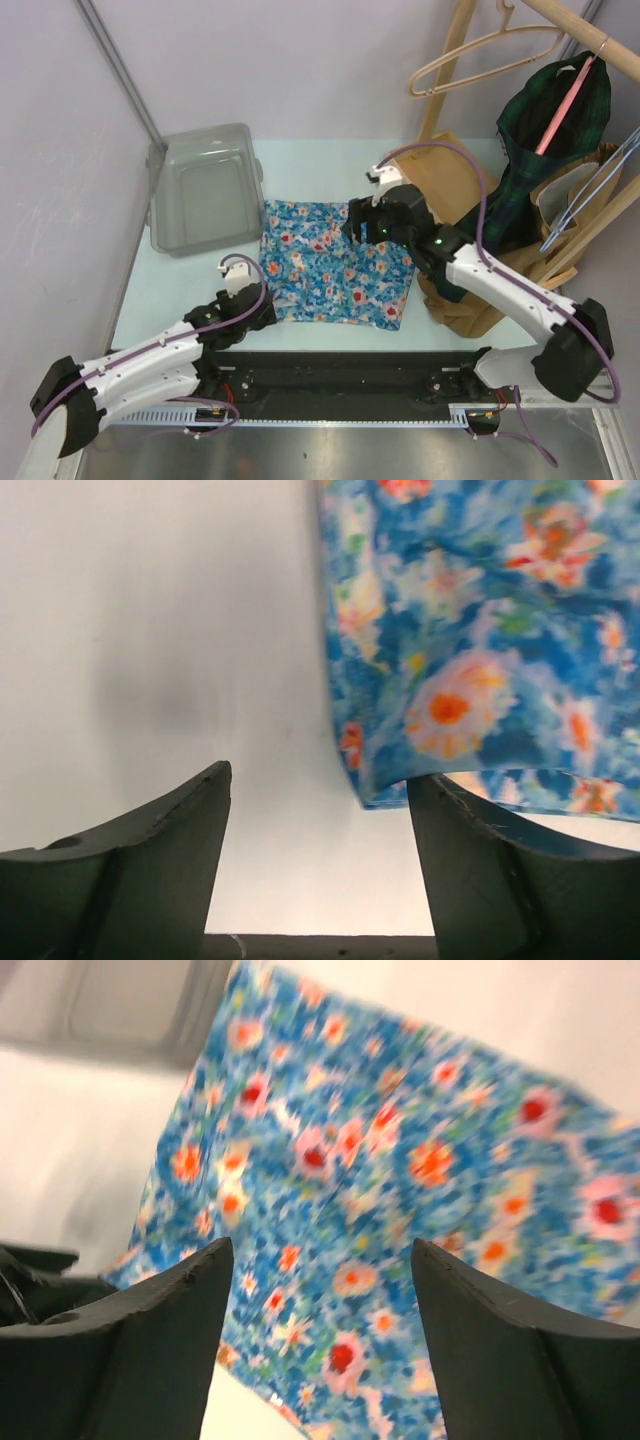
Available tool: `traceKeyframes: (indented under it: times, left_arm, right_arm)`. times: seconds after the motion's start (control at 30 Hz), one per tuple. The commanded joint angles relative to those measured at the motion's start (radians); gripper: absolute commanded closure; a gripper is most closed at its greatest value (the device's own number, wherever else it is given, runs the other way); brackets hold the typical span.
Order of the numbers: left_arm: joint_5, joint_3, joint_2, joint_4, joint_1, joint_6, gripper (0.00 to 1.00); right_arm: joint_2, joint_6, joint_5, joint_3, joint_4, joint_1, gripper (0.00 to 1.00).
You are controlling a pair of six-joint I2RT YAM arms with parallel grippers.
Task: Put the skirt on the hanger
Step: Flatten the skirt, then grab a hanger with the right arm
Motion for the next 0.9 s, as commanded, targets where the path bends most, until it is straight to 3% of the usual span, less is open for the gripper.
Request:
traceKeyframes:
  times: [0.0,0.23,0.43,0.53,0.57,0.77,0.8,0.87]
  left_arm:
    - [-0.079,0.055,-0.033,-0.106,0.0,-0.063,0.23]
    - [-0.086,0.075,-0.155,-0.033,-0.002,0.013,0.2]
    - [-0.059,0.098,-0.159,0.012,-0.002,0.072,0.18]
    - [-0.042,0.127,-0.133,0.023,0.0,0.112,0.16]
    - [-0.04,0.144,-0.117,0.021,-0.002,0.121,0.16]
    - [-0.005,0.161,-0.106,0.076,-0.002,0.184,0.14]
    - [-0.005,0.164,-0.106,0.086,-0.002,0.185,0.14]
    - [-0.002,0.17,-0.106,0.098,-0.002,0.197,0.14]
  right_arm:
    - [-0.119,-0.013,0.119,0.062,0.056,-0.062,0.21]
    - [-0.163,-0.056,0.195,0.201,0.056,-0.159,0.2]
    - [-0.085,-0.039,0.171,0.344,0.127,-0.274,0.19]
    - [0.057,-0.041,0.251,0.563,0.069,-0.299,0.17]
    - [0.106,-0.035,0.289,0.728,0.0,-0.322,0.16]
    - [0.526,-0.005,0.32,1.276,-0.247,-0.357,0.09]
    - [0.573,0.005,0.337,1.439,-0.286,-0.363,0.08]
    - [0.68,0.019,0.412,1.539,-0.359,-0.365,0.07]
